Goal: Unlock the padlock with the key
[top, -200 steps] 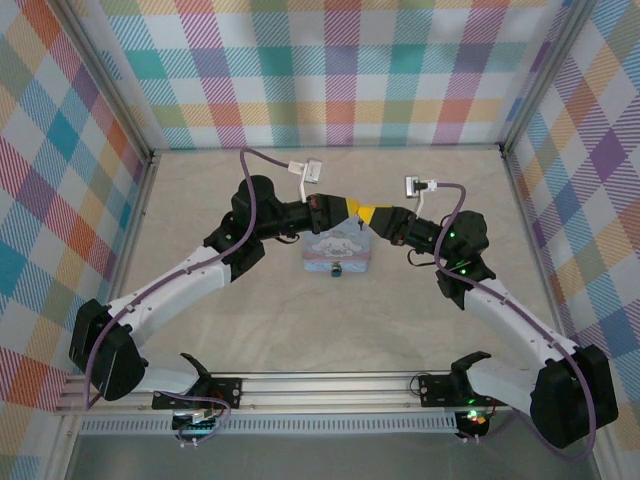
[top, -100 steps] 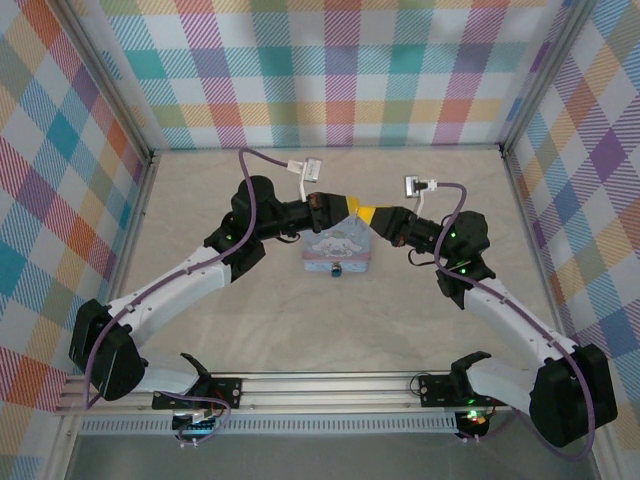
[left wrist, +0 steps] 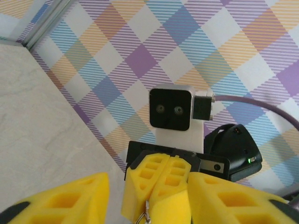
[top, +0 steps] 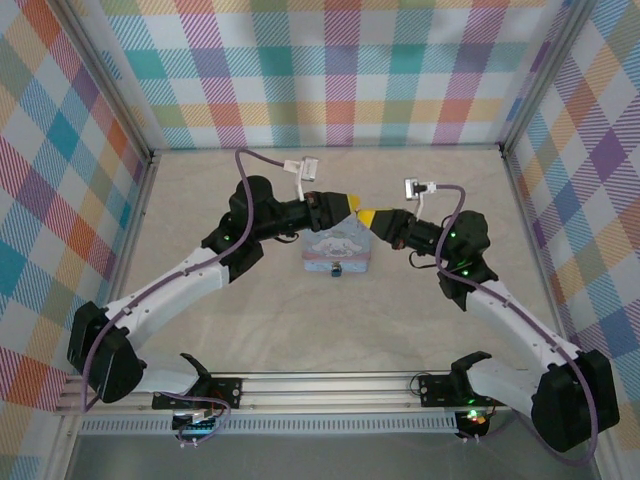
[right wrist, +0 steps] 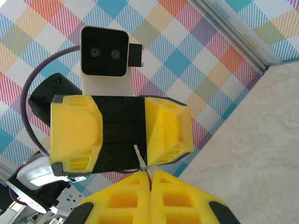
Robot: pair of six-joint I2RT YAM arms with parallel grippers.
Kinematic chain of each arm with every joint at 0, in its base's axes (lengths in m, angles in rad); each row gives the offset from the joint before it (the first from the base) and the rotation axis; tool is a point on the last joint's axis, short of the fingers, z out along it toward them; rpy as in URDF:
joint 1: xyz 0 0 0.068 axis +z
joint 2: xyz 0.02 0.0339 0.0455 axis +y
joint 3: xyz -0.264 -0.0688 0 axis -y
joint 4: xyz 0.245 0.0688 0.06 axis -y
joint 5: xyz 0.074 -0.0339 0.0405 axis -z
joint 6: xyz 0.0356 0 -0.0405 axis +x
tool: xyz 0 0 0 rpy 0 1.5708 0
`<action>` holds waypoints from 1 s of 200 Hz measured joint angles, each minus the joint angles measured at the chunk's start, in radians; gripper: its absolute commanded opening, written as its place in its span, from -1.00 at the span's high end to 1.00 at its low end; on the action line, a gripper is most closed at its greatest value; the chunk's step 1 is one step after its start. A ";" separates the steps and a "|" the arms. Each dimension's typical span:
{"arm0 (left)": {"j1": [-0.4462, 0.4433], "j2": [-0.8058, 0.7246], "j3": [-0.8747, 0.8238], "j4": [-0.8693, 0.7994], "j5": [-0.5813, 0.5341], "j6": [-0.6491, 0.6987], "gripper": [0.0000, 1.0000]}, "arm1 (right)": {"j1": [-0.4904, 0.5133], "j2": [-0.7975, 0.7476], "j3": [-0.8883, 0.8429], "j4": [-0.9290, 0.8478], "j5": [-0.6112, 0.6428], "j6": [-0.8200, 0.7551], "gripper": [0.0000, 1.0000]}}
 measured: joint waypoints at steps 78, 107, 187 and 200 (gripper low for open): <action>0.048 -0.134 -0.034 -0.208 -0.149 0.069 -0.59 | 0.000 -0.124 0.022 -0.303 0.077 -0.180 1.00; 0.050 -0.149 -0.085 -0.296 -0.217 0.093 -0.64 | 0.000 -0.159 0.040 -0.438 0.142 -0.279 1.00; 0.093 -0.062 -0.182 -0.442 -0.414 0.105 -0.83 | 0.000 -0.160 0.042 -0.687 0.423 -0.477 1.00; 0.101 -0.019 -0.184 -0.439 -0.426 0.104 -0.84 | 0.000 -0.148 0.041 -0.708 0.483 -0.491 1.00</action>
